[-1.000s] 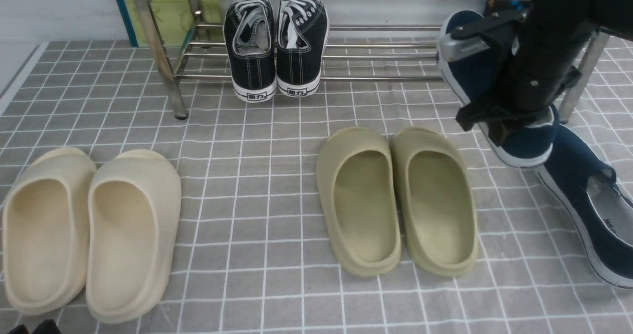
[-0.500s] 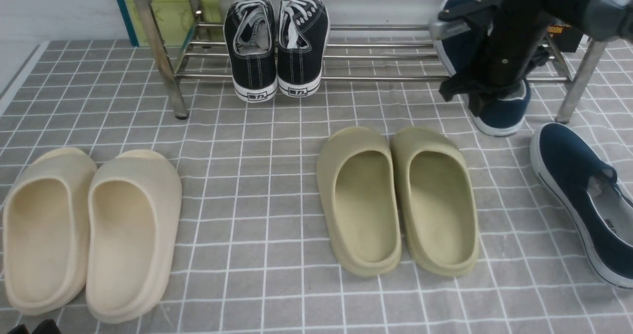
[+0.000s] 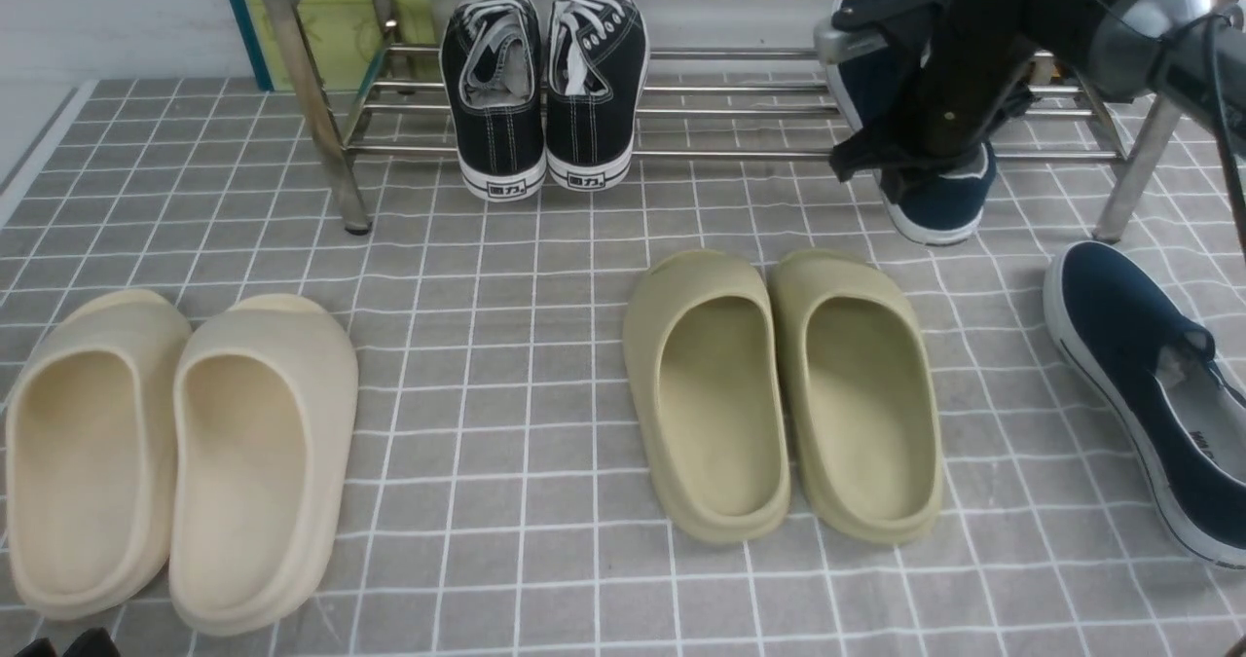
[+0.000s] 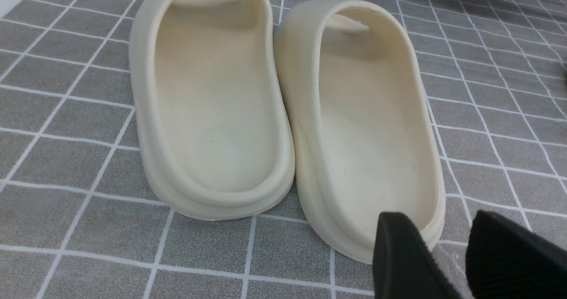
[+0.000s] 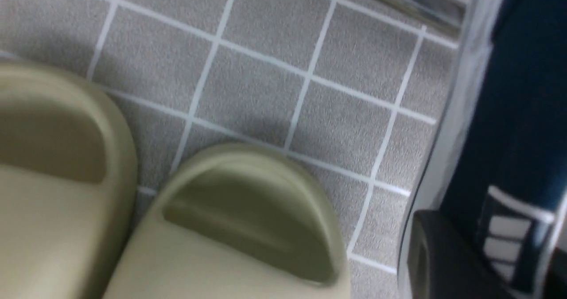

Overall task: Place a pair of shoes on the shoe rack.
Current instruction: Use the right arm to put a shoe into the shoe rack

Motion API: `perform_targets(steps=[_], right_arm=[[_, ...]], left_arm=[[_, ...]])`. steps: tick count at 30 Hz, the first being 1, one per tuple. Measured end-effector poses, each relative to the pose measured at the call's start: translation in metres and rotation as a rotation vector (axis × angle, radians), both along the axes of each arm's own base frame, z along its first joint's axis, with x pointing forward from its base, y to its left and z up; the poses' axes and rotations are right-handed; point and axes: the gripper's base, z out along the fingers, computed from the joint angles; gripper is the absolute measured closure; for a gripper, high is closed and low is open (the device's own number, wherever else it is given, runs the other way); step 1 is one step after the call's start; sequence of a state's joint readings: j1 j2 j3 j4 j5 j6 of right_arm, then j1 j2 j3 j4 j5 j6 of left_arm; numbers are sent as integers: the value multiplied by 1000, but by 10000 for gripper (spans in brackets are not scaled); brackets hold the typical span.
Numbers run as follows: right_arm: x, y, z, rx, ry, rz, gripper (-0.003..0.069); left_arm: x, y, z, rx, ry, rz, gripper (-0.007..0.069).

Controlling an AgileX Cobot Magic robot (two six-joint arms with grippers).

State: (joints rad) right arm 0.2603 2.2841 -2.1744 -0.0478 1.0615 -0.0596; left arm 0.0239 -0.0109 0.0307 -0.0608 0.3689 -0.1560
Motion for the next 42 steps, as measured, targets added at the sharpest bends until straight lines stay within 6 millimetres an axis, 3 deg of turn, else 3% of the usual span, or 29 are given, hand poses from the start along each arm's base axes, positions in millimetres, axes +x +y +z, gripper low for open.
perform_targets(steps=[2, 3, 5, 9, 10, 11, 12, 14, 16, 21, 26, 30, 35, 42], right_arm=[[0, 0, 2, 3, -9, -5, 449], [0, 0, 5, 9, -18, -18, 375], [-3, -1, 11, 16, -15, -33, 300], [-13, -4, 28, 8, 8, -33, 224], [-21, -6, 40, -8, 25, -11, 206], [-22, -6, 42, -9, 21, -6, 204], [-31, -8, 58, -26, 17, 27, 199], [-36, -10, 67, -34, 13, 45, 200], [-52, -15, 88, -36, -13, 59, 224], [-83, -23, 102, -48, 10, 72, 321], [-107, -33, 74, -91, 136, 80, 518], [-101, -41, 41, -83, 128, 48, 644], [-74, -42, 11, -37, 0, 3, 662], [-55, -36, -11, 15, -83, -9, 662]], left_arm=[[0, 0, 0, 0, 0, 0, 386], [0, 0, 0, 0, 0, 0, 386], [0, 0, 0, 0, 0, 0, 386], [0, 0, 0, 0, 0, 0, 386], [0, 0, 0, 0, 0, 0, 386], [0, 0, 0, 0, 0, 0, 386], [0, 0, 0, 0, 0, 0, 386], [0, 0, 0, 0, 0, 0, 386], [0, 0, 0, 0, 0, 0, 386], [0, 0, 0, 0, 0, 0, 386], [0, 0, 0, 0, 0, 0, 386], [0, 0, 0, 0, 0, 0, 386], [0, 0, 0, 0, 4, 0, 386], [0, 0, -1, 0, 10, -1, 386]])
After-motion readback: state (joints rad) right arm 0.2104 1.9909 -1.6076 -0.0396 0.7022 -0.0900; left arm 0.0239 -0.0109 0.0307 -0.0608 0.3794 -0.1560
